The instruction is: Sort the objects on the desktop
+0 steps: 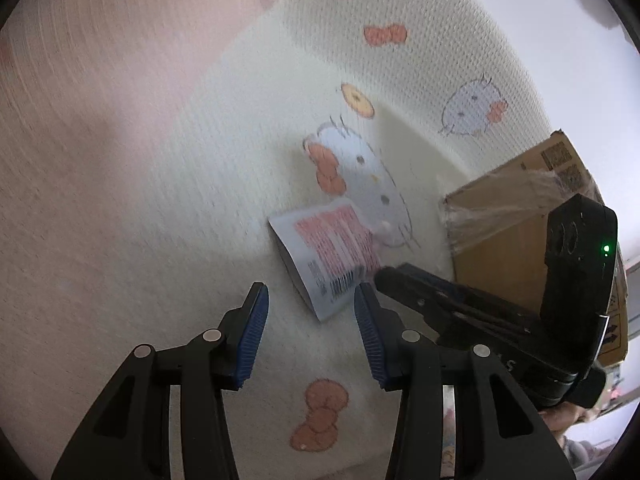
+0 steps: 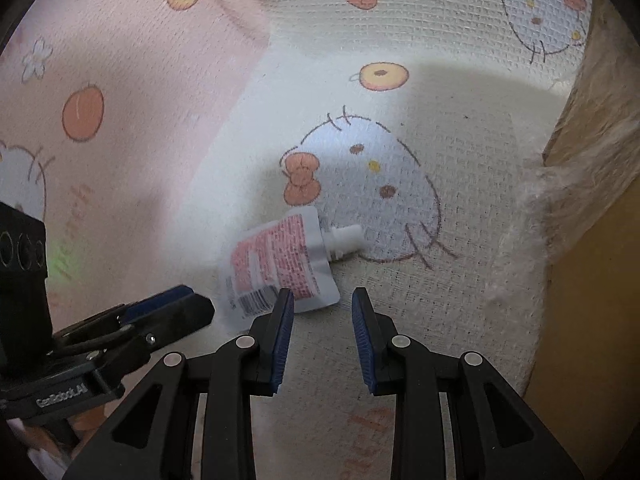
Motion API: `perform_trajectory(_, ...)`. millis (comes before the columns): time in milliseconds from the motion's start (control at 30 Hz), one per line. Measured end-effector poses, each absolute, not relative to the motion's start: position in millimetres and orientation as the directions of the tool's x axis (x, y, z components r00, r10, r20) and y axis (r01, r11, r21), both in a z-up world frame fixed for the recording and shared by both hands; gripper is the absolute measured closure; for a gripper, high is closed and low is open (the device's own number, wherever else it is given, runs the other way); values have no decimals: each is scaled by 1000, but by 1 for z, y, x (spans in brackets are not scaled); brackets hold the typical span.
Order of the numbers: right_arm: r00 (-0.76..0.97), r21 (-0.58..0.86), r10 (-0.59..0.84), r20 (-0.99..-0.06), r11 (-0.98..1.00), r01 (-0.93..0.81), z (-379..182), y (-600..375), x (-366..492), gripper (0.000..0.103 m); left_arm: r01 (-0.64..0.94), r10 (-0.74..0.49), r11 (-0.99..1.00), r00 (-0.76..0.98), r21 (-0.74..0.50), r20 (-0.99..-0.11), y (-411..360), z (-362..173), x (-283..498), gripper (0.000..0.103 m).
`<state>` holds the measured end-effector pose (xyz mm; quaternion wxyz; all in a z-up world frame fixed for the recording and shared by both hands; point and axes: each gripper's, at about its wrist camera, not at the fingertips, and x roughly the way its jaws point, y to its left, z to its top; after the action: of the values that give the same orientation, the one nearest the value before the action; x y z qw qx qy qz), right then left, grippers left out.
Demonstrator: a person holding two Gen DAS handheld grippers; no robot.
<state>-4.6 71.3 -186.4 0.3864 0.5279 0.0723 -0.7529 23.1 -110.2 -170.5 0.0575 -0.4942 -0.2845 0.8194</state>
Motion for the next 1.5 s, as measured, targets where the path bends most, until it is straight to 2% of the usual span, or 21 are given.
perform_trajectory(233, -112, 363, -553, -826, -673, 645, -194, 72, -9, 77, 218, 435, -773, -502, -596, -747, -110, -179, 21, 56)
perform_trajectory(333, -99, 384, -567, -818, -666, 640, -195, 72, -10, 77, 240, 447, -753, -498, -613, -743, -111, -185, 19, 65)
perform_trajectory(367, -98, 387, -569, -816, -665, 639, -195, 71, -9, 77, 247, 446, -748, -501, -616, -742, -112, -186, 18, 74)
perform_trajectory(433, -100, 389, -575, -812, -661, 641, -195, 71, -9, 77, 263, 447, -739, -497, -620, -743, -112, -189, 17, 83)
perform_trajectory(567, -103, 380, -571, -814, -658, 650, -195, 69, -7, 77, 266, 453, -729, -504, -631, -735, -114, -187, 18, 83)
perform_trajectory(800, -96, 419, -620, -778, -628, 656, -175, 70, -3, 77, 194, 374, -815, -543, -546, -752, -105, -153, 26, 83)
perform_trajectory(1033, -77, 498, -678, -731, -607, 620, -161, 67, -14, 77, 190, 370, -807, -574, -559, -730, -117, -140, 26, 83)
perform_trajectory(1400, -105, 447, -693, -713, -564, 694, -157, 26, -27, 77, 250, 312, -793, -617, -556, -723, -148, -141, -9, 83)
perform_trajectory(1500, -124, 405, -663, -738, -583, 704, -162, 17, -32, 77, 279, 298, -785, -613, -554, -732, -156, -148, -22, 83)
